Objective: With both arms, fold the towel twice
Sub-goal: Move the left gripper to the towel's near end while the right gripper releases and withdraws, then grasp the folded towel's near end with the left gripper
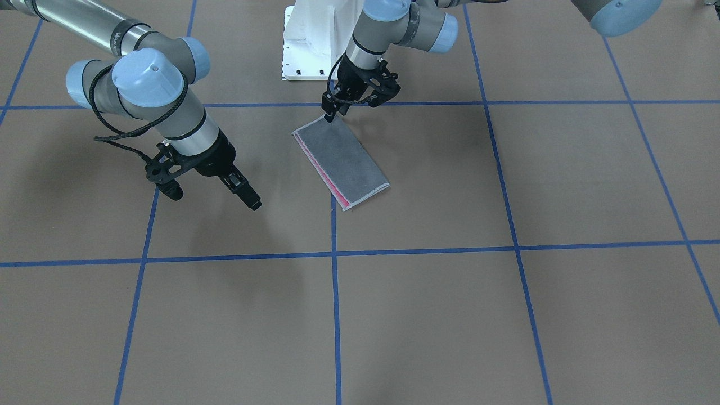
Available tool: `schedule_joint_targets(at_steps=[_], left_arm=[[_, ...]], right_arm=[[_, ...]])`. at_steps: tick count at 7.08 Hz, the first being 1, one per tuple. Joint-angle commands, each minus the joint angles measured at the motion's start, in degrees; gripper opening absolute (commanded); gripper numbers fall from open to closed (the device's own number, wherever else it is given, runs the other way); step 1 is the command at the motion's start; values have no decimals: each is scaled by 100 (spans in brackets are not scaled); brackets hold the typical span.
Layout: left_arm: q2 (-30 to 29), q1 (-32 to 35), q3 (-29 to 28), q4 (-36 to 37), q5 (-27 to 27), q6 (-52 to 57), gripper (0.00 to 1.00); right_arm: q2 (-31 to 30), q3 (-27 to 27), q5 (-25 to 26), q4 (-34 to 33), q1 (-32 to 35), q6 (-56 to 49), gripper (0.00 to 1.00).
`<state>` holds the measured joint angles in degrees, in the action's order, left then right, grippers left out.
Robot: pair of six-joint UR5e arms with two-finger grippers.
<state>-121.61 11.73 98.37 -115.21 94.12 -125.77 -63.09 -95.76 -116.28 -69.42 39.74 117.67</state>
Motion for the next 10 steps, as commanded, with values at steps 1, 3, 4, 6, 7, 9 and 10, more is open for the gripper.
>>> schedule_joint_targets(at_steps=[1, 3, 4, 6, 7, 9, 10], left_arm=[[-3, -4, -37, -1, 10, 0, 54], [-3, -21, -37, -1, 19, 0, 43], [-3, -21, -46, -1, 19, 0, 43], [-3, -65, -46, -1, 19, 0, 42], [-3, -65, -37, -1, 19, 0, 39], [-3, -65, -19, -1, 36, 0, 0], [-3, -65, -2, -1, 45, 0, 0]], right_arm=[[7, 49, 9, 7, -18, 1, 100], [7, 49, 9, -2, -18, 1, 100], [16, 57, 9, -2, -18, 10, 100], [25, 93, 9, -2, -27, 28, 100], [25, 93, 9, -10, -27, 28, 100], [25, 84, 9, -11, -27, 36, 100], [25, 84, 1, -11, -27, 36, 100]])
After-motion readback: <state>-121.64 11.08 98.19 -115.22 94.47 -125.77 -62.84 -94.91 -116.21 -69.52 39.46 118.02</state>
